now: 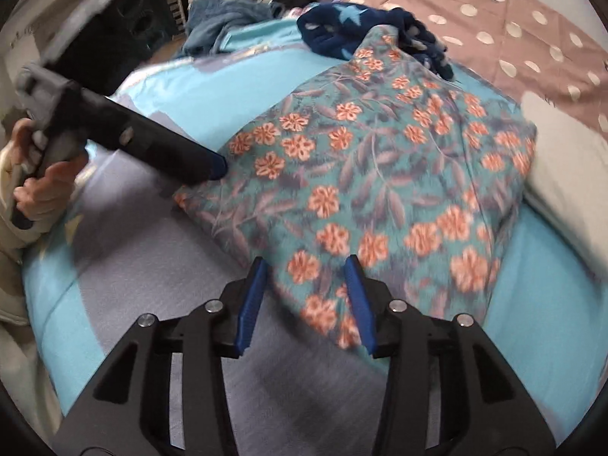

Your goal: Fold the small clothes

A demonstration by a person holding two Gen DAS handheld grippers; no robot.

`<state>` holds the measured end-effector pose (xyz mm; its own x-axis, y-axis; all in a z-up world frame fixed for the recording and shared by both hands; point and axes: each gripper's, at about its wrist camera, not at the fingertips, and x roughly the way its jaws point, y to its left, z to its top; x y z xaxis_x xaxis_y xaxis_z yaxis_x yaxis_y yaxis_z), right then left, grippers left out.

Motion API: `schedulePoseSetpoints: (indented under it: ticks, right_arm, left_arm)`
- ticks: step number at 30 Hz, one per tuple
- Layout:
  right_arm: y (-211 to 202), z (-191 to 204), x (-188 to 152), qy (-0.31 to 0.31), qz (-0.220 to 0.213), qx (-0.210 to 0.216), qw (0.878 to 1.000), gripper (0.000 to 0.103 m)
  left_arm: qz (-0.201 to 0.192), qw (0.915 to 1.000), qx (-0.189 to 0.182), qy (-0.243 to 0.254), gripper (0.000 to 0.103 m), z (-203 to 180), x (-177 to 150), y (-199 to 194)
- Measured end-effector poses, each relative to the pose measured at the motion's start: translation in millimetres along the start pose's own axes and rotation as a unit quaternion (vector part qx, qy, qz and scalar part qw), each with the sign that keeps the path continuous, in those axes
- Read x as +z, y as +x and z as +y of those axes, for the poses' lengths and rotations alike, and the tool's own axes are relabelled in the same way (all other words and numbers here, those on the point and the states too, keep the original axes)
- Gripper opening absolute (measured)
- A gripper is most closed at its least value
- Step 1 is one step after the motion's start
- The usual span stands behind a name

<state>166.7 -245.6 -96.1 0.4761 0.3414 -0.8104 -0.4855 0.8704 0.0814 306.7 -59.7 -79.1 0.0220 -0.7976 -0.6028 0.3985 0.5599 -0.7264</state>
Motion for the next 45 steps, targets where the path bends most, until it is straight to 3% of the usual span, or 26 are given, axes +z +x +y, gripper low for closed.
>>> schedulePoseSetpoints:
  ticks: [6, 12, 14, 17, 22, 27, 33, 41, 42, 45]
  right_arm:
    - [-14.3, 7.9, -12.1, -0.007, 0.026, 0.024, 0.999, 0.046]
    - [-31.0, -1.4, 3.2, 0.06, -0.069, 0.089, 0.992, 0.046]
    - [-18.2, 1.3, 5.8, 0.059, -0.056, 0.094, 0.992, 0.046]
    - [20.6, 1.5, 0.5, 0.051, 0.003, 0.088, 0.995, 0.044]
    - [17.2, -17.0, -5.2, 0.111, -0.014, 0.14, 0.984, 0.045]
    - [17.9, -13.3, -4.0, 0.108, -0.016, 0.133, 0.985, 0.045]
    - [20.5, -22.4, -5.4, 0.133, -0.027, 0.159, 0.978, 0.045]
    - [15.1, -34.4, -15.5, 0.169, -0.037, 0.202, 0.964, 0.045]
    - [13.8, -34.7, -16.2, 0.171, -0.038, 0.205, 0.963, 0.045]
    - [11.0, -34.8, -17.9, 0.174, -0.038, 0.207, 0.962, 0.045]
  left_arm:
    - [-0.001, 0.9998, -0.006, -0.017, 0.067, 3.4, 0.6, -3.5]
    - [-0.053, 0.9973, 0.008, -0.05, 0.07, 13.9, -8.5, -41.3]
    - [-0.05, 0.9964, 0.011, -0.068, 0.07, 21.4, -9.2, -43.1]
    - [-0.032, 0.9942, 0.011, -0.102, 0.07, 34.9, -12.4, -40.7]
    - [0.0, 0.9885, -0.026, -0.149, 0.07, 52.3, -11.3, -26.2]
    - [0.027, 0.9848, -0.032, -0.169, 0.07, 50.5, 8.6, -2.7]
    - [0.048, 0.9802, -0.072, -0.178, 0.07, 47.4, 21.4, 19.7]
    - [0.051, 0.9514, -0.189, -0.238, 0.07, 55.5, 18.2, 35.3]
    - [0.055, 0.9525, -0.187, -0.234, 0.07, 54.0, 19.4, 38.4]
    - [0.066, 0.9715, -0.119, -0.194, 0.057, 40.4, 23.6, 48.0]
